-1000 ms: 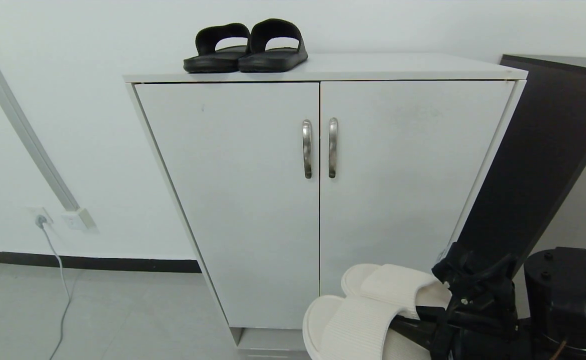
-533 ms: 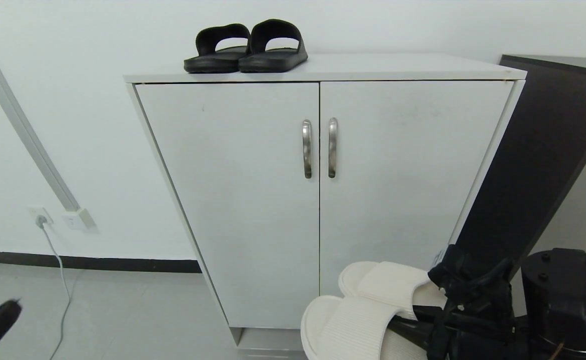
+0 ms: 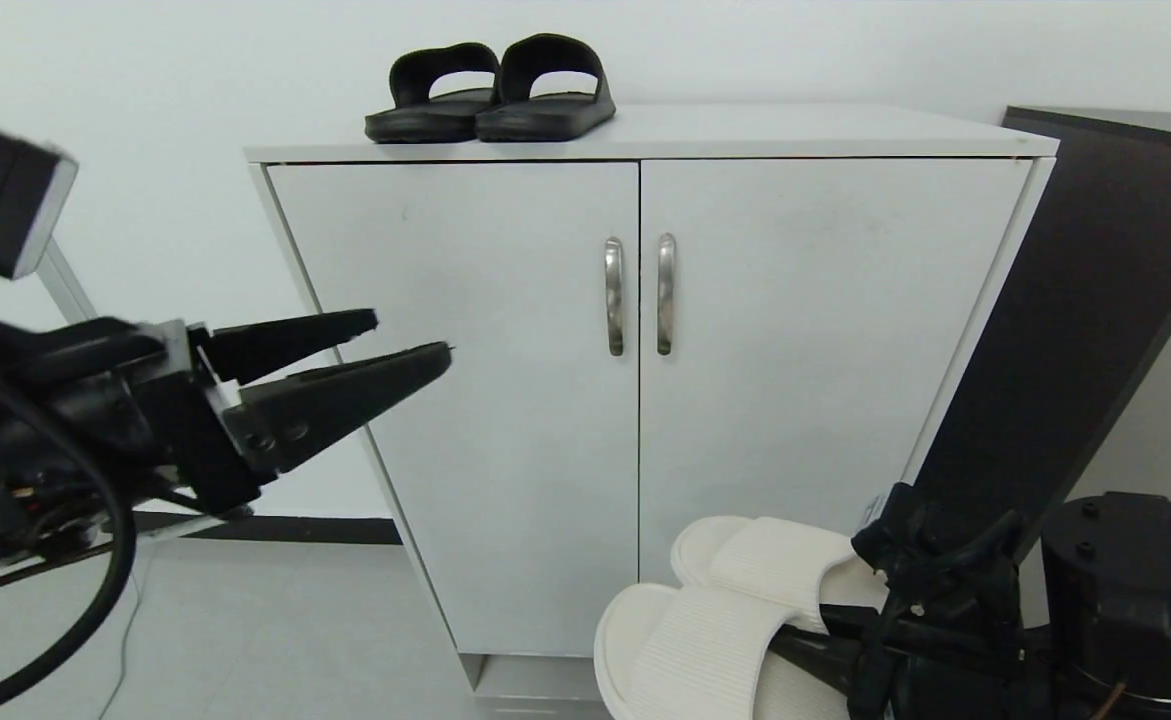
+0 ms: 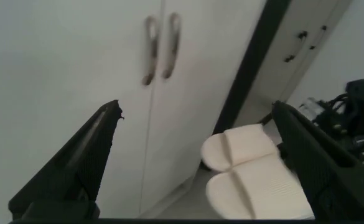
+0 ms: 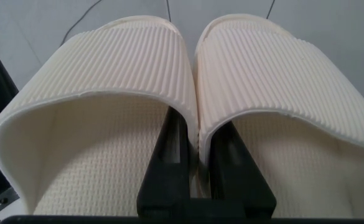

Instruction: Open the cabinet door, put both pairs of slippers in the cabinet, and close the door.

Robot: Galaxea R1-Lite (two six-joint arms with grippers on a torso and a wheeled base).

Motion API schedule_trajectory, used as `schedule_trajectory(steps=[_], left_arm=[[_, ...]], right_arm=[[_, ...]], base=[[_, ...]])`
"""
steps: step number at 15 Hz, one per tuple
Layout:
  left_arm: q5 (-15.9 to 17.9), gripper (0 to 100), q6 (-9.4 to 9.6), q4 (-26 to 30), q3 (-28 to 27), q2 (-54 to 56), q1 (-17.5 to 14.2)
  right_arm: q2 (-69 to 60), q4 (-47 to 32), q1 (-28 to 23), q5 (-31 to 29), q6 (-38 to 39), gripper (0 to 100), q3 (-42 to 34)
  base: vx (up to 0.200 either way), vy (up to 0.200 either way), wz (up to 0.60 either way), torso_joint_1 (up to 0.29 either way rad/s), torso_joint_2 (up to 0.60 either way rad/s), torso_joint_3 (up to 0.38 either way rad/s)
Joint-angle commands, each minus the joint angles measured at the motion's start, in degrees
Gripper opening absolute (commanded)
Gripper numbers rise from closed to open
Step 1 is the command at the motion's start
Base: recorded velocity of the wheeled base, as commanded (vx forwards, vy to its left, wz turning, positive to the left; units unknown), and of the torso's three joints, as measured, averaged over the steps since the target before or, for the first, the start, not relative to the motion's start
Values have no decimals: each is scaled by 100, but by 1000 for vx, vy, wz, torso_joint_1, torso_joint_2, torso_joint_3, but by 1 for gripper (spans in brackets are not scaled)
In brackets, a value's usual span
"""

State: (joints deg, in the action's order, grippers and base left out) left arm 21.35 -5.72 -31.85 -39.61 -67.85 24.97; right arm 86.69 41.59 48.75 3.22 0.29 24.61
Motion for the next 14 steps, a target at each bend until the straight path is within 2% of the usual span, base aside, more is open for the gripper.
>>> schedule_trajectory(steps=[1,4,6,8,9,11,13,14], left_arm=[[-219,100,0,259,-847,-1081,747],[-113,100,0,259,-1506,-1863,887],[142,100,0,259,-2121,-2505,1081],[476,100,-17,259,-2640,-3006,1089],[529,100,-43,267,-2701,-3058,1089],[1135,100,-606,267,-2912,-3208,1063],[1407,100,-984,259,-3106,-3269,1045],[1504,100,-1081,259,-3229,-3305,1037]], right_arm=[[32,-2,3,3,-3,0,17],[164,15,-15,-5,23,0,44],[164,103,-23,-23,15,0,44],[147,130,-23,-23,15,0,44],[155,130,-23,-23,15,0,52],[173,130,-67,-14,23,0,52],[164,130,-67,-14,23,0,52],[164,130,-67,-14,23,0,52]], base=[[0,0,0,0,0,0],[0,0,0,0,0,0],[0,0,0,0,0,0],[0,0,0,0,0,0],[0,0,0,0,0,0],[0,0,0,0,0,0],[0,0,0,0,0,0],[0,0,0,0,0,0]])
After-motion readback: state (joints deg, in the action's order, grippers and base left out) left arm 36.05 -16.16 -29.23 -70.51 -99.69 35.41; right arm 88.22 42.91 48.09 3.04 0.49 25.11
